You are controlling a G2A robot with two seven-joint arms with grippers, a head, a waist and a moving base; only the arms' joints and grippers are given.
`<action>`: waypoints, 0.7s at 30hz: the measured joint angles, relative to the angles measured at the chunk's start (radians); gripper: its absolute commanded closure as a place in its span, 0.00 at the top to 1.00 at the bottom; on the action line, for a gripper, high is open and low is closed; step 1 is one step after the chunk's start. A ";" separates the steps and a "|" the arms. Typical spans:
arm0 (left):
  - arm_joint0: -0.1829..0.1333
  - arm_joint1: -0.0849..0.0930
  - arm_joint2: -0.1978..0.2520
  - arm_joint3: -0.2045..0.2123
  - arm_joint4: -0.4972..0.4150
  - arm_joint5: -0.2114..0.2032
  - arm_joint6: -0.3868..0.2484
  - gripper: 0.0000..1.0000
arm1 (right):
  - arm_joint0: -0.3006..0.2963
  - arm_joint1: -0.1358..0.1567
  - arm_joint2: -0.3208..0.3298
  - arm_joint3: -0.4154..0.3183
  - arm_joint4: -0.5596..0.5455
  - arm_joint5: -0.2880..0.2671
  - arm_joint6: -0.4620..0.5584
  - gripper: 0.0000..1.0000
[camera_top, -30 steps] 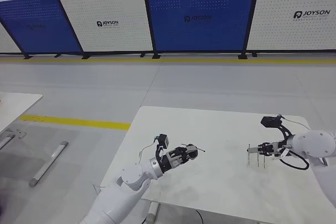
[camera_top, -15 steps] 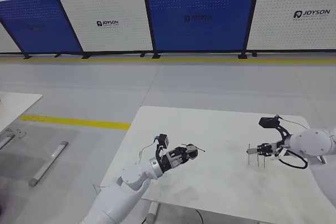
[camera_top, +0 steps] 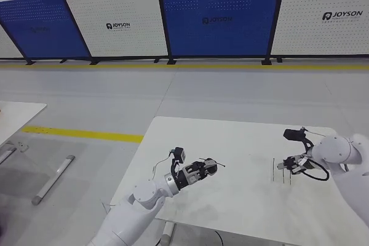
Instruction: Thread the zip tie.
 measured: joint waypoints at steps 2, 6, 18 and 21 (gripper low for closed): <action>0.000 0.000 0.000 0.000 0.000 0.000 0.000 0.00 | 0.007 -0.005 -0.010 0.026 0.007 -0.003 -0.002 0.29; 0.000 0.000 0.000 0.000 0.000 0.000 0.000 0.00 | 0.021 -0.013 -0.023 0.074 0.019 -0.013 -0.009 0.28; 0.000 0.000 0.000 0.000 0.000 0.000 0.000 0.00 | 0.068 -0.045 -0.079 0.172 0.019 0.002 -0.036 0.22; 0.000 0.000 0.000 0.000 0.000 0.000 0.000 0.00 | 0.080 -0.054 -0.093 0.197 0.020 0.005 -0.040 0.22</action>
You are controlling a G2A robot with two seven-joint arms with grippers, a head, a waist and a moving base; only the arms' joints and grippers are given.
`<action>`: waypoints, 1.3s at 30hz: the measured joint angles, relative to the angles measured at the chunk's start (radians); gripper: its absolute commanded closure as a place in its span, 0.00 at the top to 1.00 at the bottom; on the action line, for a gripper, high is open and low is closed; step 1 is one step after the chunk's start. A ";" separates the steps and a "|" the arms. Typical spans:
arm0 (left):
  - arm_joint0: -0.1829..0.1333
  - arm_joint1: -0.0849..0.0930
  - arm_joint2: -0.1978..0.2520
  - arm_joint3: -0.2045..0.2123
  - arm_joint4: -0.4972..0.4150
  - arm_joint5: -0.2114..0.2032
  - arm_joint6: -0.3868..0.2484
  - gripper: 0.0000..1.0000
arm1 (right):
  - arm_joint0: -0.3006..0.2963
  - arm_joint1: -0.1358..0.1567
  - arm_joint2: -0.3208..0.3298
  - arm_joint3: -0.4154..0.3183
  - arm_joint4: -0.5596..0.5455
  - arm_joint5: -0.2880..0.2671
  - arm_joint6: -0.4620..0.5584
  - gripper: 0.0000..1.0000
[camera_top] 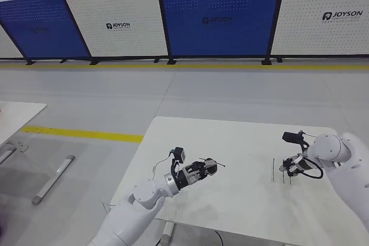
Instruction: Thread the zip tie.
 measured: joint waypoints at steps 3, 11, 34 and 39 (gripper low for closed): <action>0.000 0.000 0.000 0.000 0.000 0.000 0.000 0.00 | 0.012 -0.009 -0.014 0.025 -0.005 0.009 -0.005 0.21; 0.000 0.000 0.000 0.000 0.000 0.000 0.000 0.00 | 0.041 -0.032 -0.042 0.091 0.002 0.013 -0.016 0.16; 0.000 0.000 0.000 0.000 0.000 0.000 0.000 0.00 | 0.104 -0.099 -0.112 0.237 0.000 0.019 -0.023 0.14; 0.000 0.000 0.000 0.000 0.000 0.000 0.000 0.00 | 0.117 -0.115 -0.127 0.263 -0.005 0.026 -0.024 0.16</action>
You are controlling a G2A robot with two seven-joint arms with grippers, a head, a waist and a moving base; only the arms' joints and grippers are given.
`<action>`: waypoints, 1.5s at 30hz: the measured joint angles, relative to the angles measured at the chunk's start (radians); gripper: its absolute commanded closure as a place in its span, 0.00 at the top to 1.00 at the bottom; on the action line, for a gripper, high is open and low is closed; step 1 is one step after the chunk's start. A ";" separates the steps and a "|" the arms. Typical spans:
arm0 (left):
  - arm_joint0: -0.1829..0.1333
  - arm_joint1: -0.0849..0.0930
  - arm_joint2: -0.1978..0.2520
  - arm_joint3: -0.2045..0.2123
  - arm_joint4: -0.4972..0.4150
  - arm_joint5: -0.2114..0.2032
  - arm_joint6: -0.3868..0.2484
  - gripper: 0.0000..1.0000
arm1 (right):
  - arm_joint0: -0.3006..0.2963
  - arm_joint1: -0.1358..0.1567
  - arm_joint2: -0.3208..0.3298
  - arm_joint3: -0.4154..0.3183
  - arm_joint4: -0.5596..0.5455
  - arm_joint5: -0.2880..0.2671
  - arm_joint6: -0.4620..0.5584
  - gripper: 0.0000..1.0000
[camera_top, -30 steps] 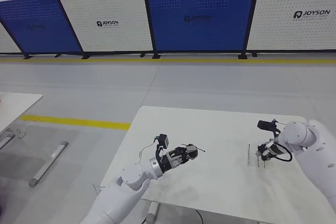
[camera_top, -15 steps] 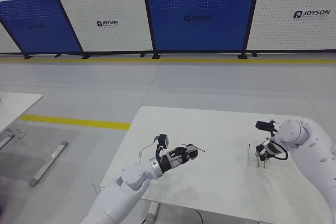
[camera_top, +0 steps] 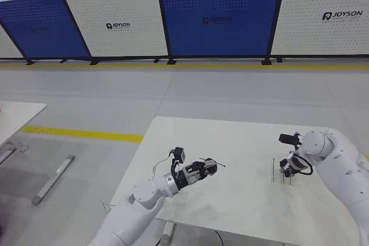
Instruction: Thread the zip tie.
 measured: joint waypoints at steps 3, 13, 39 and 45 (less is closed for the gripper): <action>0.000 0.000 0.000 0.000 0.000 0.000 0.000 0.00 | 0.010 -0.009 -0.007 0.022 -0.002 0.002 -0.001 0.17; 0.000 0.000 0.000 0.000 0.000 0.000 0.000 0.00 | 0.038 -0.039 -0.024 0.089 -0.001 -0.009 -0.009 0.18; 0.000 0.000 0.000 0.000 0.000 0.000 0.000 0.00 | 0.092 -0.120 -0.064 0.261 -0.005 -0.045 -0.031 0.00; 0.000 0.000 0.000 0.000 0.000 0.000 0.000 0.00 | 0.099 -0.126 -0.063 0.276 -0.016 -0.056 -0.041 0.00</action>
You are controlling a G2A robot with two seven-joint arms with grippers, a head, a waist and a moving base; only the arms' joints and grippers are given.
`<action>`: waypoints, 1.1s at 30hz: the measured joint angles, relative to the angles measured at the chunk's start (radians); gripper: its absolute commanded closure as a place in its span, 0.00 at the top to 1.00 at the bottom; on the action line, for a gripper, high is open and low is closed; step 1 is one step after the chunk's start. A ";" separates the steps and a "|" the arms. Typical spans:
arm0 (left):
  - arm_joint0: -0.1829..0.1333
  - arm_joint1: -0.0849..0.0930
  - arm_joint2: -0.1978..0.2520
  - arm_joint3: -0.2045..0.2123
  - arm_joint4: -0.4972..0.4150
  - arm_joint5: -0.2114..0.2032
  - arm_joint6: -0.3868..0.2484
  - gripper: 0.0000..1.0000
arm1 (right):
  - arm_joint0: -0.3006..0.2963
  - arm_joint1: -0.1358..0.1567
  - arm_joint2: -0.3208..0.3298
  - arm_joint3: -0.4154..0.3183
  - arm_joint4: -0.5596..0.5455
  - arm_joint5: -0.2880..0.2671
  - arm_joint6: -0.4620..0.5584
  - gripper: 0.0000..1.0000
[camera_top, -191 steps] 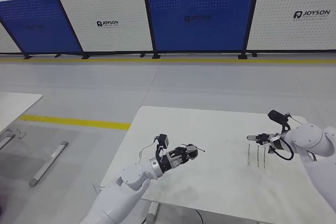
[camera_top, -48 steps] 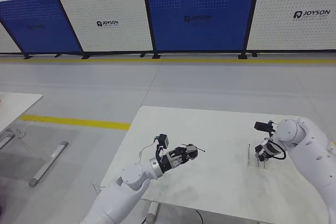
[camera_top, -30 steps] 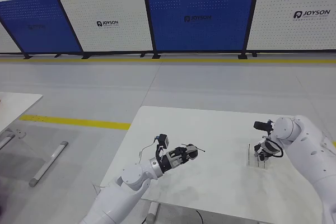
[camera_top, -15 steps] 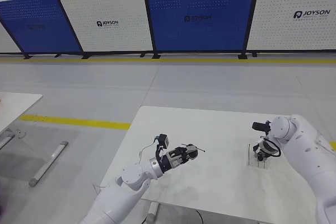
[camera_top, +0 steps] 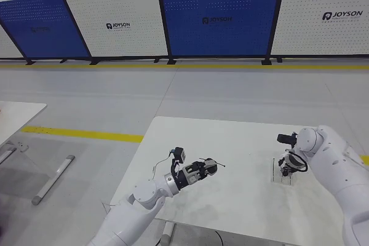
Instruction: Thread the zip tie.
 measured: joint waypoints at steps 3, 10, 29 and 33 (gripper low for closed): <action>0.000 0.000 0.000 0.000 0.000 0.000 0.000 0.00 | 0.001 0.003 0.006 -0.005 -0.004 -0.013 -0.004 0.00; 0.000 0.000 0.000 0.000 0.000 0.000 0.000 0.00 | -0.013 0.033 0.040 -0.067 0.000 -0.076 0.020 0.00; 0.000 0.000 0.000 0.000 0.000 0.000 0.000 0.00 | -0.439 0.293 0.545 -0.859 0.033 -0.062 -0.026 0.00; 0.000 0.000 0.000 0.000 0.000 0.000 0.000 0.00 | -0.635 0.333 0.730 -1.104 0.109 -0.086 -0.053 0.00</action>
